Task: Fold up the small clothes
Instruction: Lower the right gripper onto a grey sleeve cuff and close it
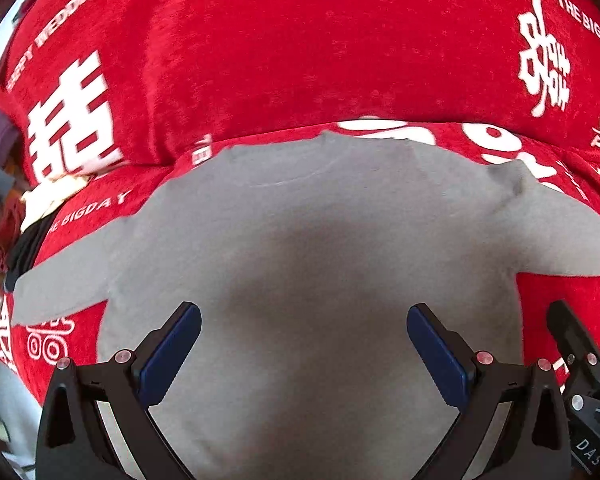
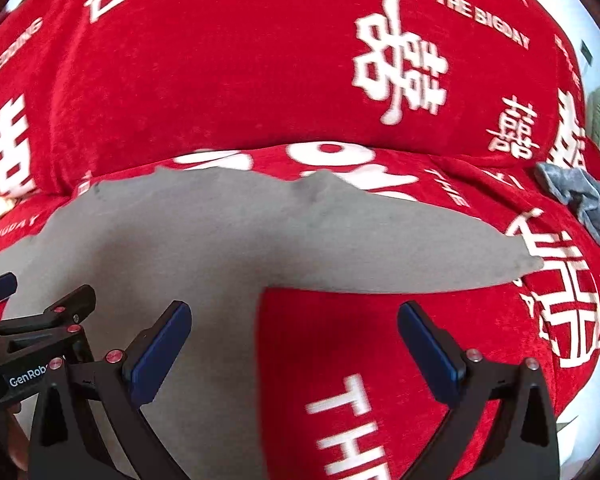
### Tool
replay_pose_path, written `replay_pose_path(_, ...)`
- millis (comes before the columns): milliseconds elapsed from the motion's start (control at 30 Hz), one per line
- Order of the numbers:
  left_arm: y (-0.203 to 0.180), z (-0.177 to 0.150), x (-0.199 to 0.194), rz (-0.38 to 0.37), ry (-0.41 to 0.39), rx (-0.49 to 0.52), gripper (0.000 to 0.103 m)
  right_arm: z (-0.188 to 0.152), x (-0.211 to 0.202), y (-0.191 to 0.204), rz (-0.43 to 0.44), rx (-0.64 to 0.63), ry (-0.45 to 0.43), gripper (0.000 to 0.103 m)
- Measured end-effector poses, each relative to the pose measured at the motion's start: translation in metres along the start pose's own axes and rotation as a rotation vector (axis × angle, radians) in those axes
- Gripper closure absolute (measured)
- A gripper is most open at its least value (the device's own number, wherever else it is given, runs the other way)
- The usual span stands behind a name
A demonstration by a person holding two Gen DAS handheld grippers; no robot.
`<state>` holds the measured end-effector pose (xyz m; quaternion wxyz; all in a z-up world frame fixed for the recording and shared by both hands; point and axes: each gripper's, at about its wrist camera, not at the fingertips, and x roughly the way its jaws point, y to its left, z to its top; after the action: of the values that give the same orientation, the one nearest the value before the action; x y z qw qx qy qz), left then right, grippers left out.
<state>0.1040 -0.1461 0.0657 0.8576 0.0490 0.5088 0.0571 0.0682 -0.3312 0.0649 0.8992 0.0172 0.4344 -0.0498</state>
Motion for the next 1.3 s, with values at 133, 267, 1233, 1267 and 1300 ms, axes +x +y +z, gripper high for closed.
replay_pose_path(133, -0.031, 0.011, 0.007, -0.006, 0.000, 0.038, 0.000, 0.005, 0.007, -0.030, -0.027, 0.046, 0.004, 0.001)
replay_pose_path(267, -0.058, 0.018, 0.012, -0.023, 0.006, 0.067, 0.000, 0.006, 0.013, -0.061, -0.056, 0.098, 0.012, 0.001)
replay_pose_path(1233, -0.112, 0.080, 0.094, -0.053, 0.117, -0.093, 0.000, -0.008, 0.060, -0.319, 0.125, 0.643, -0.153, 0.097)
replay_pose_path(1267, -0.117, 0.081, 0.099, -0.050, 0.133, -0.085, 0.000, -0.013, 0.061, -0.318, 0.116, 0.644, -0.146, 0.097)
replay_pose_path(1300, -0.123, 0.081, 0.103, -0.049, 0.147, -0.070, 0.000, -0.015, 0.063, -0.318, 0.105, 0.643, -0.137, 0.097)
